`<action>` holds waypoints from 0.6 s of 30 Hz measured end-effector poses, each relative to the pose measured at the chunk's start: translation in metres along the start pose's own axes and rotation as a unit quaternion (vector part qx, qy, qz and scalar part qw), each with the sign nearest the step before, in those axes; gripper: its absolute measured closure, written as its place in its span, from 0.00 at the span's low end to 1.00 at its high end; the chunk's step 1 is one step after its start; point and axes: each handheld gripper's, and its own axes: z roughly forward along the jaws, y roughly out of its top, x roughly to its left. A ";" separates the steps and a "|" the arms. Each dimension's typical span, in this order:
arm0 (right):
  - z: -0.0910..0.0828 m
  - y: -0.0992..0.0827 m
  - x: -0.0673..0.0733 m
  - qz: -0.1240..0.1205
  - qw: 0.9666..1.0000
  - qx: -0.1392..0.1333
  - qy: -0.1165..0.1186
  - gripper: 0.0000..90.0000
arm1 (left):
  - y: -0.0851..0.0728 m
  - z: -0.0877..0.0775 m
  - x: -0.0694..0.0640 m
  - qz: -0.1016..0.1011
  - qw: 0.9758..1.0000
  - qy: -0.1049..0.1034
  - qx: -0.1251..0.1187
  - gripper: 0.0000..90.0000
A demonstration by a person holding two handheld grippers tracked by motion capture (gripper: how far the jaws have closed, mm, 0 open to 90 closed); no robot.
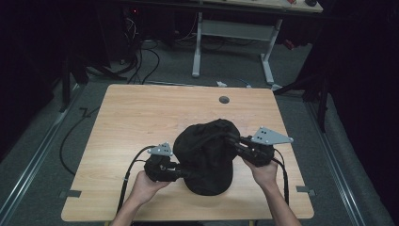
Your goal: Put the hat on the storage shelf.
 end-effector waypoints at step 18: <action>-0.002 0.000 -0.004 0.014 1.000 -0.008 -0.006 0.74 | 0.001 -0.012 -0.004 0.017 0.999 -0.034 -0.024 0.96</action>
